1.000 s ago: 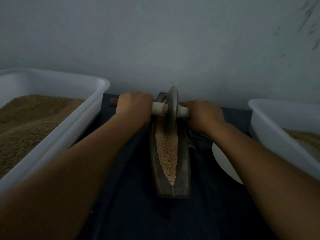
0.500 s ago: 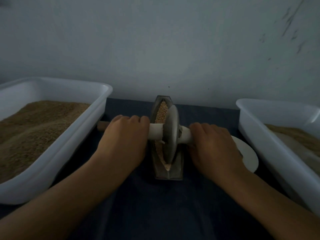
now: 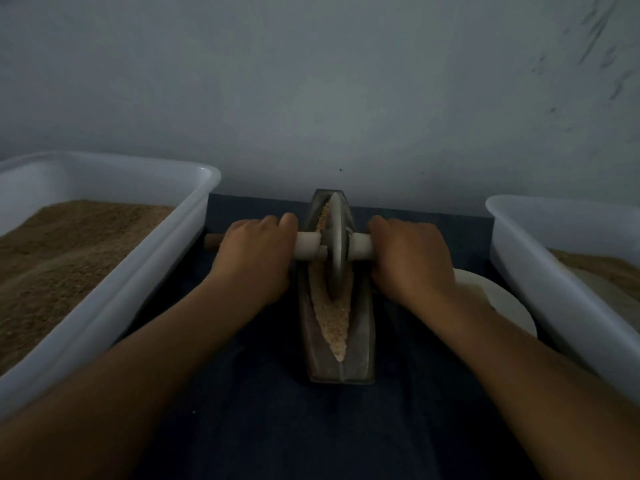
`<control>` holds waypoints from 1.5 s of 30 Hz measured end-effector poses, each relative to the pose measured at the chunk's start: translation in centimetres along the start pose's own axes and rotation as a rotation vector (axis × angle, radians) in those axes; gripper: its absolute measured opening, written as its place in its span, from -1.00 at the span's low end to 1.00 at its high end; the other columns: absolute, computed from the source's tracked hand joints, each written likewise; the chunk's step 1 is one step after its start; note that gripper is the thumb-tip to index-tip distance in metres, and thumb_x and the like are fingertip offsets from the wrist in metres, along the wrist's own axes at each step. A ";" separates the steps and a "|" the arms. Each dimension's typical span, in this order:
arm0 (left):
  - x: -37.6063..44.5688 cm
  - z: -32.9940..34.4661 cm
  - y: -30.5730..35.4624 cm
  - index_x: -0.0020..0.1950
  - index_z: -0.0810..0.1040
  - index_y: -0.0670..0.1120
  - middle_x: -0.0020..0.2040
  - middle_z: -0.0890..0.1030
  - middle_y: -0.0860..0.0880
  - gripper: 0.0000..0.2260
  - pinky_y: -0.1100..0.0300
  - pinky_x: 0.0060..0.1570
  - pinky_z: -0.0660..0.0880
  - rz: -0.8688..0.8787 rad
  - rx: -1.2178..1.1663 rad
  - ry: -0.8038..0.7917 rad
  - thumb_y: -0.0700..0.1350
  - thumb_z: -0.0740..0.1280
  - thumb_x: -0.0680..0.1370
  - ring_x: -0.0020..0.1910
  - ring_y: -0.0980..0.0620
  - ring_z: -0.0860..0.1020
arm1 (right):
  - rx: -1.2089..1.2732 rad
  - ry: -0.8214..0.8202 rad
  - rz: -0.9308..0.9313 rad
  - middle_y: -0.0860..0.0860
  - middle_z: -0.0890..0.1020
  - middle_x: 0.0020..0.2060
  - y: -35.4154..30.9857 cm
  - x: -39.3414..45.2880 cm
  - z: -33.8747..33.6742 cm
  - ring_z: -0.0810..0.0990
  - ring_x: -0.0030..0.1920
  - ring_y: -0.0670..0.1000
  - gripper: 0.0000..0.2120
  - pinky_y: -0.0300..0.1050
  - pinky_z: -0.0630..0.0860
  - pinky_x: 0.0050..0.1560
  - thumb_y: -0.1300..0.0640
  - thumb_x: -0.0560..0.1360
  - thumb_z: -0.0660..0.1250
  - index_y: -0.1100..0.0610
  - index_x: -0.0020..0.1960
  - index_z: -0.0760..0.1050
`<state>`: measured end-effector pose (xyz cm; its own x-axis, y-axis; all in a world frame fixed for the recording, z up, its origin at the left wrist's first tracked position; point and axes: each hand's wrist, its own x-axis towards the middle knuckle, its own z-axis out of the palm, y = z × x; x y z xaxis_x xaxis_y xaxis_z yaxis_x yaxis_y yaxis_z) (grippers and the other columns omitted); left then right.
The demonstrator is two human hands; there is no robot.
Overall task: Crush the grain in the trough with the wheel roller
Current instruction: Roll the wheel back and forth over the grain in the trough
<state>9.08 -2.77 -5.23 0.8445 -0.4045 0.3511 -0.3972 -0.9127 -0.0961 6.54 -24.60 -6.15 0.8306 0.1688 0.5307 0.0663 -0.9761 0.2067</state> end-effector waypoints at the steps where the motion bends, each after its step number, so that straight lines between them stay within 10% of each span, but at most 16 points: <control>1: 0.9 0.4 -0.1 0.11 0.34 -0.01 0.01 0.56 -0.02 -0.65 0.09 -0.10 0.39 -0.009 0.008 -0.004 -0.01 0.44 0.46 -0.06 -0.04 0.57 | -0.012 -0.022 0.005 0.01 0.57 -0.25 0.2 0.9 0.4 0.54 -0.27 0.13 -0.78 -0.08 0.12 -0.28 0.03 0.36 0.43 0.06 -0.12 0.43; 11: 7.3 1.3 -1.2 0.15 0.45 0.03 0.05 0.58 -0.07 -0.73 0.04 -0.16 0.37 -0.089 -0.049 -0.082 -0.03 0.41 0.50 -0.03 -0.10 0.55 | 0.071 -0.384 0.067 0.01 0.61 0.05 2.2 8.1 2.1 0.60 0.01 0.10 -0.72 -0.14 0.37 -0.22 -0.07 0.42 0.42 -0.13 0.12 0.53; 28: -2.4 -0.9 1.1 -0.02 0.33 0.06 -0.06 0.57 0.06 -0.70 0.14 -0.25 0.24 -0.089 0.060 0.072 0.06 0.43 0.46 -0.24 0.06 0.41 | 0.038 0.053 -0.034 0.03 0.58 -0.31 -0.7 -3.3 -2.6 0.52 -0.36 0.07 -0.80 -0.16 0.18 -0.32 0.13 0.34 0.52 0.11 -0.15 0.52; 38: -5.4 -2.3 1.8 -0.06 0.31 0.07 -0.11 0.53 0.08 -0.68 0.19 -0.20 0.25 -0.015 0.073 0.179 0.08 0.44 0.42 -0.26 0.11 0.29 | 0.175 0.063 -0.010 0.08 0.63 -0.23 -1.4 -6.7 -4.9 0.58 -0.26 0.12 -0.80 -0.04 0.50 -0.22 0.24 0.36 0.46 0.17 -0.02 0.59; 45: -1.1 -0.1 0.7 -0.05 0.27 0.05 -0.07 0.57 0.04 -0.66 0.13 -0.23 0.28 -0.087 0.055 0.039 0.03 0.45 0.44 -0.21 0.03 0.49 | 0.033 0.017 -0.007 0.03 0.57 -0.38 -0.4 -1.7 -1.4 0.51 -0.41 0.10 -0.78 -0.15 0.10 -0.37 0.15 0.26 0.51 0.10 -0.23 0.48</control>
<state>7.80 -2.98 -5.55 0.8600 -0.3221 0.3958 -0.3020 -0.9465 -0.1139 4.30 -24.28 -5.96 0.8204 0.1780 0.5433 0.0909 -0.9788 0.1834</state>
